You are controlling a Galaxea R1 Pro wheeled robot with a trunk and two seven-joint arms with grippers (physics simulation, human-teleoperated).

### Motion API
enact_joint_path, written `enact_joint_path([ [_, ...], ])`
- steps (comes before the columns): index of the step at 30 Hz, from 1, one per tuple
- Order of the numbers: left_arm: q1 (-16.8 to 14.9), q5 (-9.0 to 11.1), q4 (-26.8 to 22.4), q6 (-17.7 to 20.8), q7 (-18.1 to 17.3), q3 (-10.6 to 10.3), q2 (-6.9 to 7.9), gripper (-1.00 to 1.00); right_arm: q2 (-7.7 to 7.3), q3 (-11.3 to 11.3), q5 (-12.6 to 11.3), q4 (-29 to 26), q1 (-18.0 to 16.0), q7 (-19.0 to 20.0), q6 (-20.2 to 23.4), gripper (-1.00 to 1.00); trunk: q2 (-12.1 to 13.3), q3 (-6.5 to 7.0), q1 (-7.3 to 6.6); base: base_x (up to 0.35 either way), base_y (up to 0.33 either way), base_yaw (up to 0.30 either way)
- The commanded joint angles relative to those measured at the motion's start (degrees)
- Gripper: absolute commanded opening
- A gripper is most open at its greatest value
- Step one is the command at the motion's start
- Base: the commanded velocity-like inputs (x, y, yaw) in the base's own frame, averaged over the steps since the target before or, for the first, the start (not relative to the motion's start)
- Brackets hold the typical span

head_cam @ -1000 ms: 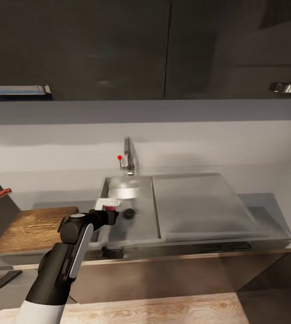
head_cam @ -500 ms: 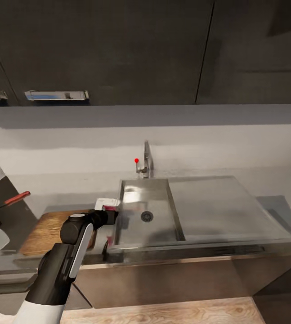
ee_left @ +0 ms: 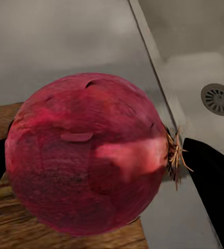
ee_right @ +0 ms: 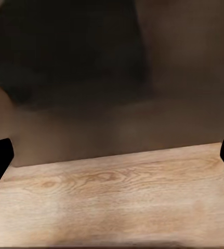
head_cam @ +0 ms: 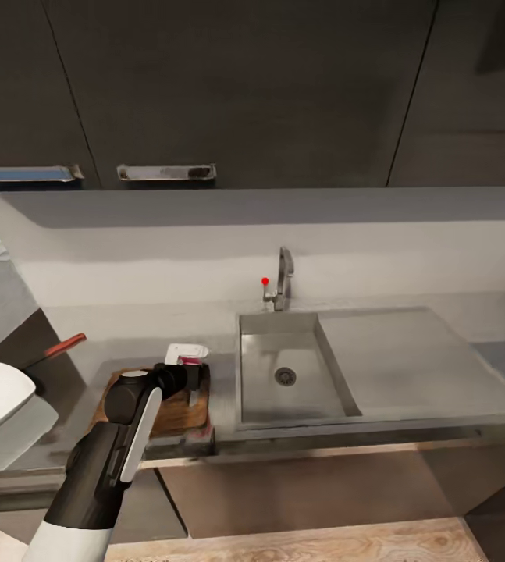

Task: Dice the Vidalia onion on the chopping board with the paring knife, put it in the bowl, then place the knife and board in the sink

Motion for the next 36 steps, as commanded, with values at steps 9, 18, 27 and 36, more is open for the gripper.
enact_joint_path([
  [9,-0.07,0.38,0.00,0.25,0.09,0.01,-0.32,-1.00,0.00,0.03,-0.07,-0.09,0.02,0.02,-0.06,1.00,-0.11,-0.08,0.02,-0.178,0.284,0.000],
  [18,-0.04,0.38,0.04,0.25,0.09,0.01,-0.27,-1.00,-0.01,0.00,-0.07,-0.09,0.02,0.02,0.02,1.00,-0.11,-0.70,0.02,-0.042,0.295,0.000],
  [27,-0.05,0.38,0.05,0.25,0.09,-0.07,-0.27,-1.00,0.00,0.03,-0.07,-0.09,0.02,0.02,0.02,1.00,-0.11,-1.53,0.02,0.006,0.080,0.000],
  [36,-0.04,0.38,0.05,0.18,0.09,-0.12,-0.32,-1.00,-0.01,0.03,-0.07,-0.09,0.04,0.02,0.02,1.00,-0.11,-2.37,0.02,0.048,-0.038,0.000],
])
